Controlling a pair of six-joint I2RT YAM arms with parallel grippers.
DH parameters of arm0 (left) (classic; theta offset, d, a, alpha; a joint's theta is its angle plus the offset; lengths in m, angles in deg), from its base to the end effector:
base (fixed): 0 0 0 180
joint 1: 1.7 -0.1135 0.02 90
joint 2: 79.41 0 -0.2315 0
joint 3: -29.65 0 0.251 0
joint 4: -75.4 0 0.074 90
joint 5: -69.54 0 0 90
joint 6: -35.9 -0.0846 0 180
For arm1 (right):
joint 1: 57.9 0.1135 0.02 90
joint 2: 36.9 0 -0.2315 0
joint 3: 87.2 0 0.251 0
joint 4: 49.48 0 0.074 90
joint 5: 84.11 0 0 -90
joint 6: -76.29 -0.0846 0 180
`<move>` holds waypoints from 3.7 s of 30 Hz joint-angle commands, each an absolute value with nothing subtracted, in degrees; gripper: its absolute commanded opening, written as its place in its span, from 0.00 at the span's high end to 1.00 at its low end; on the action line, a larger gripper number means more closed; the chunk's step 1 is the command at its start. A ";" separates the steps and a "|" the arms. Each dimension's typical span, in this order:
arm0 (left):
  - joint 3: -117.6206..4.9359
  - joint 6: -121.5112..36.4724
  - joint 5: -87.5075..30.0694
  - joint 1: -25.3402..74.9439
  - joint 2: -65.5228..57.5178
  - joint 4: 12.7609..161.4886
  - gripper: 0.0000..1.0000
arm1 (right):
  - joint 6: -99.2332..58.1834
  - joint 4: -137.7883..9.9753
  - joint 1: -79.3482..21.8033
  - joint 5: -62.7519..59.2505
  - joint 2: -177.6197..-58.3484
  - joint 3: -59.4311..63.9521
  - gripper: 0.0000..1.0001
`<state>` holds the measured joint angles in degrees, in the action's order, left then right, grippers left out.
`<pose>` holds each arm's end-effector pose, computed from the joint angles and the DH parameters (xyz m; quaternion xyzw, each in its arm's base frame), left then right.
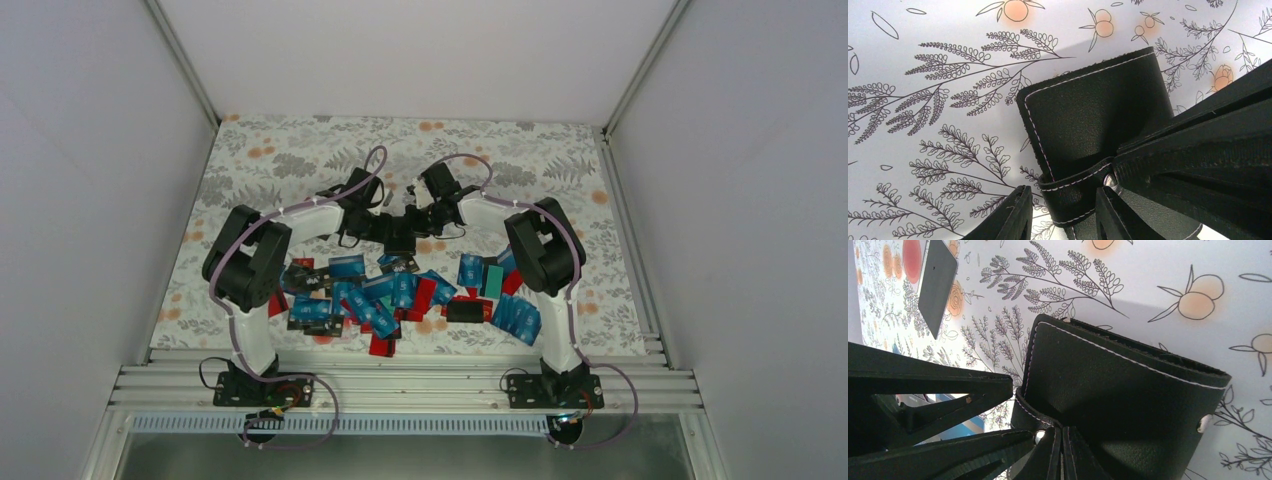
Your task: Put the credit cards into the card holder
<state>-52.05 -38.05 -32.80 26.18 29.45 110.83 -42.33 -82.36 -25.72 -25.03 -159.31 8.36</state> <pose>0.3365 -0.1985 0.0789 0.1249 0.9581 -0.1849 0.1794 0.3509 0.2721 0.0690 -0.0985 0.9278 0.3493 0.0868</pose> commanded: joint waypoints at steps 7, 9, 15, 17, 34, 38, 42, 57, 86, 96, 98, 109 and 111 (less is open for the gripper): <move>-52.08 -38.96 -32.19 26.34 30.90 109.59 0.67 | -41.22 -86.25 -25.37 -20.76 -162.94 6.09 0.96; -52.53 -39.11 -32.11 26.34 31.24 109.65 0.67 | -41.22 -86.33 -25.36 -20.76 -162.86 6.18 0.96; -53.49 -39.44 -31.99 26.38 32.33 109.86 0.67 | -41.22 -86.31 -25.30 -20.82 -162.92 6.16 0.96; -54.01 -39.59 -31.93 26.34 32.59 110.09 0.67 | -41.22 -86.33 -25.27 -20.93 -162.86 6.28 0.96; -56.05 -40.74 -32.04 26.34 34.85 111.43 0.68 | -40.74 -86.93 -25.35 -21.22 -163.03 6.95 0.96; -54.30 -40.60 -32.15 26.36 33.68 111.14 0.69 | -40.52 -87.29 -25.36 -20.97 -163.19 7.34 0.96; -53.26 -40.32 -31.91 26.33 31.64 110.91 0.69 | -40.43 -87.39 -25.36 -20.93 -163.39 7.49 0.96; -51.20 -39.77 -33.29 26.37 27.71 110.15 0.57 | -40.67 -87.23 -25.30 -20.83 -163.27 7.05 0.96; -52.35 -39.95 -31.56 26.39 31.83 109.30 0.68 | -40.52 -87.48 -25.33 -20.83 -163.42 7.03 0.96; -53.32 -40.20 -30.58 26.10 33.82 110.60 0.71 | -40.43 -87.48 -25.30 -20.94 -163.42 6.96 0.96; -53.76 -39.82 -30.04 26.01 34.80 111.45 0.71 | -40.43 -87.48 -25.26 -20.92 -163.47 6.94 0.96; -53.62 -34.59 -27.14 25.80 40.96 114.74 0.75 | -39.76 -87.72 -25.35 -21.10 -164.28 7.07 0.96; -53.64 -34.12 -27.78 25.83 40.87 115.04 0.76 | -39.51 -87.95 -25.37 -21.18 -164.29 7.43 0.96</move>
